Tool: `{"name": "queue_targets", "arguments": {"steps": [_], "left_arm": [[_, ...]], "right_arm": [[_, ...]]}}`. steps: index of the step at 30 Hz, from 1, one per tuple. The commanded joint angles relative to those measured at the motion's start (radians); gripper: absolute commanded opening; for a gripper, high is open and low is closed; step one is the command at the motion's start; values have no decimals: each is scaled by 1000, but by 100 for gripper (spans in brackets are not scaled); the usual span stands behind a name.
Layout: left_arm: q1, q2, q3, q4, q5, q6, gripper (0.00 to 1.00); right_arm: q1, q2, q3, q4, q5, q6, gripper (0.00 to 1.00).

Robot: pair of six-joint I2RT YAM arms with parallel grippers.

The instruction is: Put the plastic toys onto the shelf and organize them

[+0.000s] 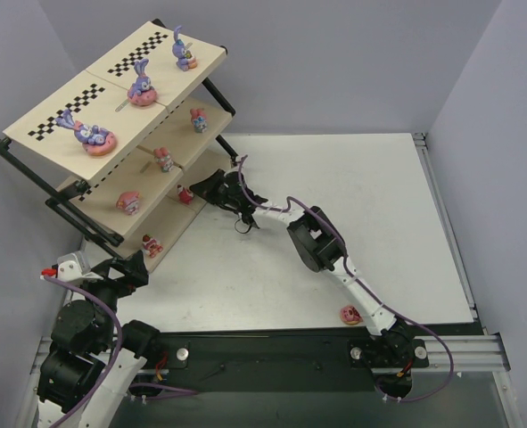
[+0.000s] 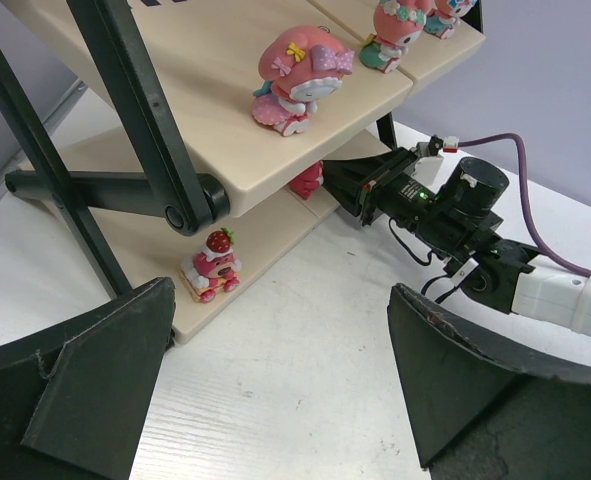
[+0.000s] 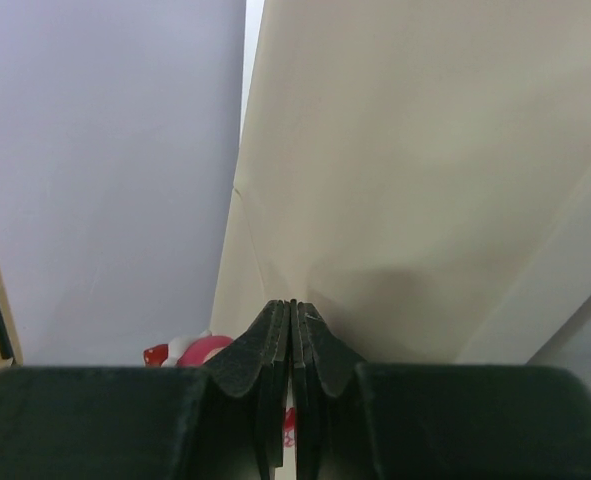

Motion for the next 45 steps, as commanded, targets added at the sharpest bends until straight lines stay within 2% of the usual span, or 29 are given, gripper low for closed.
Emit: {"name": "queue_targets", "arguments": {"steps": [1,5,11,26,38,41,45], "left_arm": [[10,-126,27,20,-1,1,97],[12,-126,24,23,-1,2,97],[16,-126,23,26,2,4,97],[19,-126,21,27,3,7,97],[21,-126,23,24,-1,7,98],[21,-126,21,24,-3,6,97],[24,-126,23,23,-6,6,97]], "right_arm": [[-4,-55,-60,70,-35,17,4],[2,-98,-168,120,-11,34,3],[10,-127,-219,165,-9,47,2],[40,-177,-286,180,-3,17,1],[36,-259,-412,121,89,1,0],[31,-306,-450,85,118,-30,3],[36,-410,-579,44,170,-133,16]]}}
